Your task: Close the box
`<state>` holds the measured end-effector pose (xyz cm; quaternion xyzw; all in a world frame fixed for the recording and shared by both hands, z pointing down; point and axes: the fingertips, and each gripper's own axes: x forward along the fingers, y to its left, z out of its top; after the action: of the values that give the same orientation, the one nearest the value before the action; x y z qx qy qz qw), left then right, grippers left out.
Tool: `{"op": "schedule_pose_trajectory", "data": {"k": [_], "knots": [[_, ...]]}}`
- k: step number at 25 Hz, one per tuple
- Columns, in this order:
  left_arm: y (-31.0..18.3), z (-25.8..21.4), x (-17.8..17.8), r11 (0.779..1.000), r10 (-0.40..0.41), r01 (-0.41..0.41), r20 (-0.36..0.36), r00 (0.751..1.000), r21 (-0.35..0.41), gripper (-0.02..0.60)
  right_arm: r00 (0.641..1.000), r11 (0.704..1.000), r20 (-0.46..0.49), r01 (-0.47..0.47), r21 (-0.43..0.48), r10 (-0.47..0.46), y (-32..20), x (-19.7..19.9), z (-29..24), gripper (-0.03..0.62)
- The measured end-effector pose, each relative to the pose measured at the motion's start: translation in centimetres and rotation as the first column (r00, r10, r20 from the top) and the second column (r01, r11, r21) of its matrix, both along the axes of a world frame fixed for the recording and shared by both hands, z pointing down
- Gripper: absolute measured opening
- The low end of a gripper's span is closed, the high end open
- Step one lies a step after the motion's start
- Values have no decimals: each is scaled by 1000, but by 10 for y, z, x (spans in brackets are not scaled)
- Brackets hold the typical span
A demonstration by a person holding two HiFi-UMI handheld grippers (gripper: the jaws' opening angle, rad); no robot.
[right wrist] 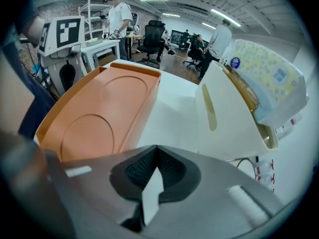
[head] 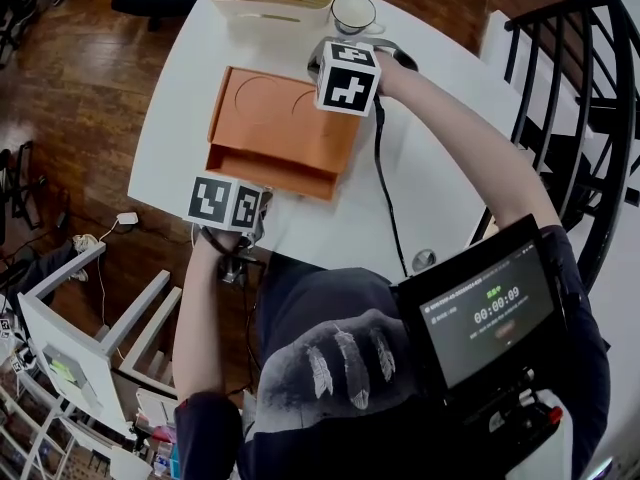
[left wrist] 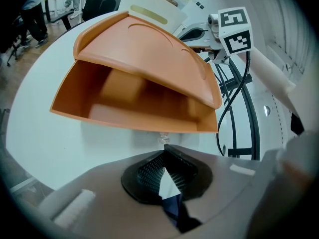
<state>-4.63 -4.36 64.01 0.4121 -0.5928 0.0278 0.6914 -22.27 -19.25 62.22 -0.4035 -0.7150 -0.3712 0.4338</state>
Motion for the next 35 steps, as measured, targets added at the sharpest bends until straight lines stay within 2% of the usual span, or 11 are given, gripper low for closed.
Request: {"op": "schedule_pose_trajectory", "data": {"k": [22, 35], "knots": [[-13, -3, -12, 1000, 25, -25, 31, 999, 12, 14, 1000, 999, -1, 20, 27, -20, 2, 3, 0, 5], [-27, -5, -27, 999, 47, -47, 51, 998, 8, 14, 1000, 1000, 1, 11, 12, -11, -1, 1, 0, 5]]}}
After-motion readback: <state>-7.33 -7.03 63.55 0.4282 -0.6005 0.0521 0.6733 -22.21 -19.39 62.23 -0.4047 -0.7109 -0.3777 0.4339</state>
